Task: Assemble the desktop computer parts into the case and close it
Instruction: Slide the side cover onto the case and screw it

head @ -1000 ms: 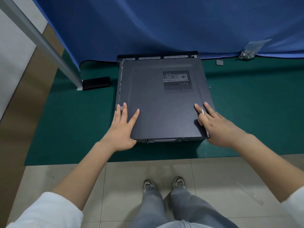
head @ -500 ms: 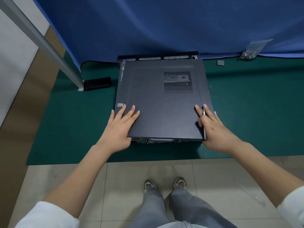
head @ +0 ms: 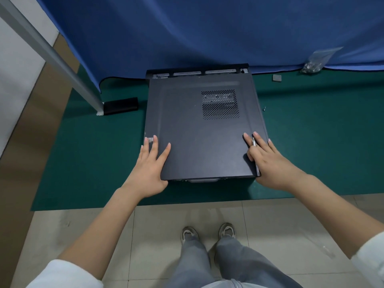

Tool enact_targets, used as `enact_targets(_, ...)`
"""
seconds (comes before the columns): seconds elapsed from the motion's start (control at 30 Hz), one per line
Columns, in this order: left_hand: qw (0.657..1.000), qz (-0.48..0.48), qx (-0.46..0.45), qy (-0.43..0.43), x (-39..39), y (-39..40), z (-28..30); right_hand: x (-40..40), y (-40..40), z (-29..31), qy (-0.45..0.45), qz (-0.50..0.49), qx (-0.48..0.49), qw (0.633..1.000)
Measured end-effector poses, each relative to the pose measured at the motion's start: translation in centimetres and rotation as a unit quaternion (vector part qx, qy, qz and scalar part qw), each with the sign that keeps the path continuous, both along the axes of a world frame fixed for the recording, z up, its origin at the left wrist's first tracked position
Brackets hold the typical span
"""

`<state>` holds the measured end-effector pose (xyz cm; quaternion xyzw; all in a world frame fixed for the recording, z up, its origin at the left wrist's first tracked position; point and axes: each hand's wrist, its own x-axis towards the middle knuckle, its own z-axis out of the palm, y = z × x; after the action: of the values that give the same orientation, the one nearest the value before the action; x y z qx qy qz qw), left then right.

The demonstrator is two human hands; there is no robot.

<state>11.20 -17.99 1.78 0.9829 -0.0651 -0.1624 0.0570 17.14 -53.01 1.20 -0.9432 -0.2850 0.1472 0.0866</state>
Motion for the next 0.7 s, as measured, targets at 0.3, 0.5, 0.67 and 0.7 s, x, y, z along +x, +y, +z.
enact_targets(0.3,0.998,-0.023,0.057,0.015,1.4,0.4,1.2,0.7,0.1,0.6,-0.019,0.021,-0.035,0.999)
enact_targets(0.5,0.996,-0.037,0.074,0.018,2.5,0.5,1.7,1.5,0.5,0.9,-0.015,0.021,-0.049,0.998)
enact_targets(0.67,0.996,-0.040,0.078,0.034,3.6,0.3,1.9,2.6,0.9,1.0,-0.009,0.022,-0.064,0.998)
enact_targets(0.7,0.995,-0.039,0.080,0.036,3.7,0.3,1.9,2.7,0.9,1.0,-0.006,0.024,-0.066,0.998)
